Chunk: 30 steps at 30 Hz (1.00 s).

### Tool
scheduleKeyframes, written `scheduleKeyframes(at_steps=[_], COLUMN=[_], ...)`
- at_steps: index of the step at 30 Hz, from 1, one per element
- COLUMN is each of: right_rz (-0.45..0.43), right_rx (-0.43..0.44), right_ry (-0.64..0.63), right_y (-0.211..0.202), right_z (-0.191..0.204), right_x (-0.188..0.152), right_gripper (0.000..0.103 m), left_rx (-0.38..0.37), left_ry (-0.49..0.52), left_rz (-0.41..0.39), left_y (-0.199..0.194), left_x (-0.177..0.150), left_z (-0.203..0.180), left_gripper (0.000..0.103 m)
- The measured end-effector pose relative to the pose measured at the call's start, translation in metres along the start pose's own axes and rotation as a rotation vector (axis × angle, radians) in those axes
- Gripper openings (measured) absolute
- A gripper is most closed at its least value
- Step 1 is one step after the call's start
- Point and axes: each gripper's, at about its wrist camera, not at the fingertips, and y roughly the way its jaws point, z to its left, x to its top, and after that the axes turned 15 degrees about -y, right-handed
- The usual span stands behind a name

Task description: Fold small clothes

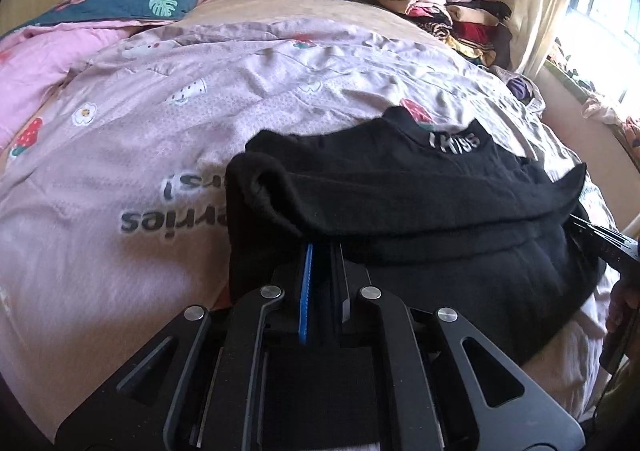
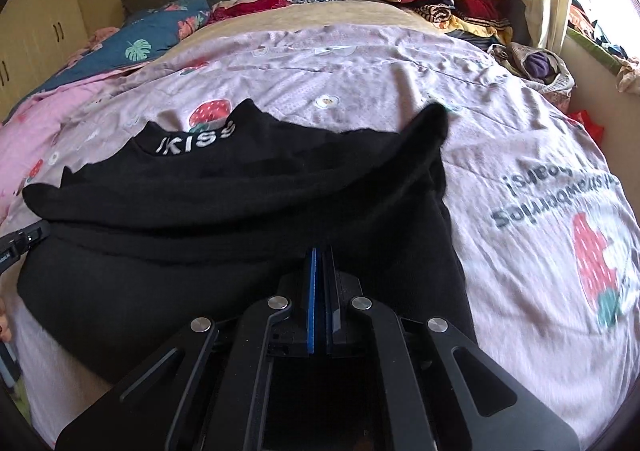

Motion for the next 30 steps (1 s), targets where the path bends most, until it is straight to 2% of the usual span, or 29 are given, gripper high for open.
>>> scheduleKeyframes(at_steps=[7, 9, 13, 18, 19, 20, 21, 22, 24, 25, 26, 27, 28, 30], right_rz=[-0.020, -0.026, -0.039, -0.039, -0.030, -0.021, -0.017, -0.019, -0.014, -0.014, -0.018, -0.023, -0.030, -0.068], right_rx=[0.004, -0.001, -0.027, -0.075, -0.090, -0.099, -0.100, -0.097, -0.091, -0.091, -0.081, -0.067, -0.064, -0.049], right_ry=[0.012, 0.013, 0.034, 0.066, 0.073, 0.083, 0.095, 0.106, 0.104, 0.100, 0.099, 0.096, 0.094, 0.114], right_y=[0.016, 0.020, 0.022, 0.019, 0.020, 0.021, 0.022, 0.022, 0.024, 0.025, 0.025, 0.026, 0.024, 0.016], right_z=[-0.008, -0.011, -0.023, -0.045, -0.050, -0.055, -0.059, -0.062, -0.065, -0.065, -0.065, -0.064, -0.064, -0.066], right_x=[0.030, 0.037, 0.044, 0.035, 0.033, 0.030, 0.028, 0.025, 0.023, 0.022, 0.022, 0.021, 0.021, 0.021], right_gripper=[0.002, 0.002, 0.003, 0.005, 0.015, 0.037, 0.048, 0.054, 0.054, 0.050, 0.037, 0.027, 0.008, 0.007], left_rx=[0.009, 0.017, 0.030, 0.035, 0.033, 0.029, 0.024, 0.017, 0.008, 0.009, 0.006, -0.001, -0.004, -0.015], left_ry=[-0.061, -0.078, -0.127, -0.187, -0.190, -0.189, -0.185, -0.181, -0.157, -0.145, -0.137, -0.134, -0.135, -0.135], left_rz=[-0.016, -0.036, -0.068, -0.066, -0.061, -0.049, -0.037, -0.033, -0.036, -0.041, -0.050, -0.063, -0.071, -0.103], left_y=[0.016, 0.016, 0.013, 0.015, 0.016, 0.019, 0.021, 0.022, 0.022, 0.022, 0.021, 0.019, 0.018, 0.008], left_x=[0.029, 0.036, 0.047, 0.050, 0.049, 0.048, 0.047, 0.045, 0.043, 0.042, 0.042, 0.041, 0.041, 0.042], left_z=[0.006, 0.009, 0.021, 0.039, 0.040, 0.039, 0.038, 0.037, 0.032, 0.030, 0.028, 0.028, 0.028, 0.028], left_gripper=[0.006, 0.013, 0.013, 0.027, 0.029, 0.032, 0.032, 0.032, 0.031, 0.026, 0.009, 0.005, 0.005, 0.004])
